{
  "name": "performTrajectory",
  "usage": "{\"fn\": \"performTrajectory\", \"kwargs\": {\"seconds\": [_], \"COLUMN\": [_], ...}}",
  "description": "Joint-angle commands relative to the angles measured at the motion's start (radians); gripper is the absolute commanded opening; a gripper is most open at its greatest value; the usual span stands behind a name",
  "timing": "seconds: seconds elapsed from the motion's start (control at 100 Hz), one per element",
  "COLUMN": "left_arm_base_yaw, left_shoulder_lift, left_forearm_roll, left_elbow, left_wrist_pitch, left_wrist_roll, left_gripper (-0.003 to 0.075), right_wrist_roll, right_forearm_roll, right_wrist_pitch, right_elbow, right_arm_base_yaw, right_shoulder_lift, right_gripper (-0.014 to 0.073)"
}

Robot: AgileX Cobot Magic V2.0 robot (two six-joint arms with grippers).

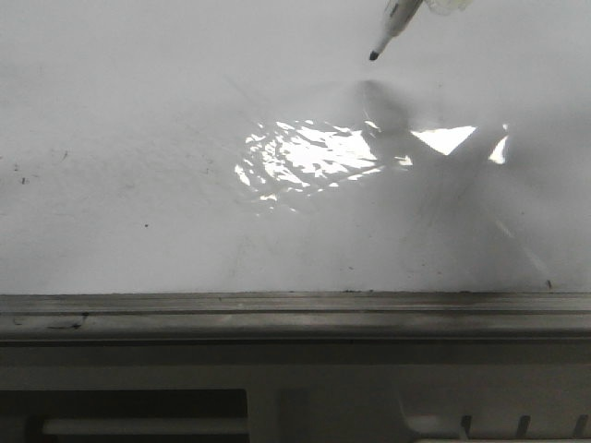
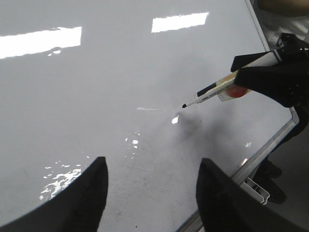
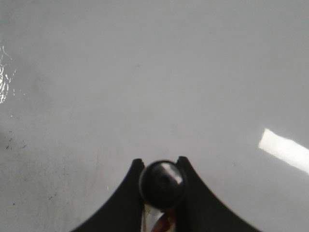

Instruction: Write number 9 on whiteboard

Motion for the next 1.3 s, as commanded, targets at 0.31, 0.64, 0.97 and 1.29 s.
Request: {"fn": "performTrajectory", "kwargs": {"seconds": [0.31,0.64,0.97,1.29], "left_arm_base_yaw": [0.002,0.002,0.002,0.002], "left_shoulder_lift": [0.006,0.006,0.006,0.006], "left_forearm_roll": [-0.060,-0.060,-0.060,-0.060], "left_elbow": [-0.027,-0.027,-0.027,-0.027], "left_wrist_pitch": [-0.018,-0.018,-0.018,-0.016], "left_wrist_roll": [-0.009,-0.009,-0.009,-0.009], "left_gripper": [0.0367,0.0367,0.0367,0.0367], "right_wrist_roll": [0.000,-0.009,-0.009,-0.010], "right_forearm_roll": [0.011,0.009,-0.023,-0.023], "right_wrist_pitch": [0.020,0.276,0.257,0.403], "right_elbow": [-0.100,-0.129,-0.236,-0.259], "right_arm_base_yaw": [0.012,-0.009,-0.051,-0.051], "right_shoulder_lift": [0.120,0.067,0.091,0.109], "right_gripper": [-0.0074,-0.0074,-0.0074,-0.0070]}}
